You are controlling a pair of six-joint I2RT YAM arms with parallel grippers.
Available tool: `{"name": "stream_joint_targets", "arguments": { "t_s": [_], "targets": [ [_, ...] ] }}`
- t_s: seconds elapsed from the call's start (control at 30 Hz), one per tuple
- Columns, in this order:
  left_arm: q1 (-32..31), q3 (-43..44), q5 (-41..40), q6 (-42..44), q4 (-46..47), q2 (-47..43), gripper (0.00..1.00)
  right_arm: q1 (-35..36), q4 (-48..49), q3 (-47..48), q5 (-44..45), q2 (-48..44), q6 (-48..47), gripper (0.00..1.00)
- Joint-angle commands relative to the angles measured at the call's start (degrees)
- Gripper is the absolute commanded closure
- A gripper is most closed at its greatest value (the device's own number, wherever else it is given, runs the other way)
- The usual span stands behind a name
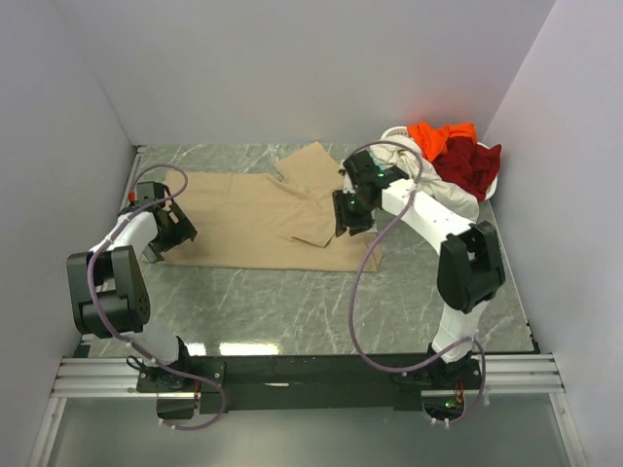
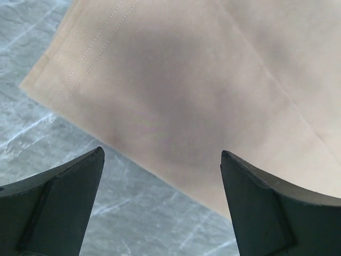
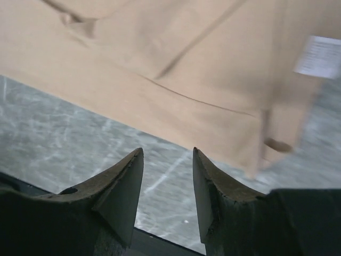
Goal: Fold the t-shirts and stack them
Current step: Fold the tshirt
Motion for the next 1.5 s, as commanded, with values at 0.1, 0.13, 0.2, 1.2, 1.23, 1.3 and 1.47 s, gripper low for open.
{"name": "stream_joint_targets", "arguments": {
  "t_s": [0.1, 0.13, 0.2, 1.2, 1.23, 1.3, 1.47],
  "targets": [
    [-2.37, 1.89, 2.43, -2.95, -0.37, -3.26, 0.03, 3.55, 4.13, 5.09, -5.39, 9.51, 1.94, 0.52],
    [-2.64, 2.42, 2.78, -3.39, -0.11, -3.0, 0.03, 3.81, 4.39, 5.36, -5.4, 10.82, 1.85, 0.52],
    [-3.34, 2.51, 4.01, -3.75, 1.12, -2.12, 0.03, 3.82, 4.92, 6.06, -4.96, 11.88, 1.33, 0.52],
    [-3.43, -6.89, 6.12, -4.45, 6.22, -0.27, 0.02, 3.91, 9.85, 10.89, -5.84, 20.41, 2.03, 0.58],
    [-3.43, -7.15, 6.12, -4.36, 6.05, -0.44, 0.02, 3.99, 9.67, 11.16, -5.84, 20.68, 2.03, 0.59],
    [-3.43, -7.68, 6.04, -4.36, 6.22, -0.62, 0.02, 4.08, 10.02, 10.99, -5.84, 20.33, 2.2, 0.6],
    [-3.43, -8.82, 5.86, -4.27, 6.49, -0.88, 0.02, 4.17, 9.93, 11.25, -6.19, 20.94, 2.64, 0.69]
  ]
}}
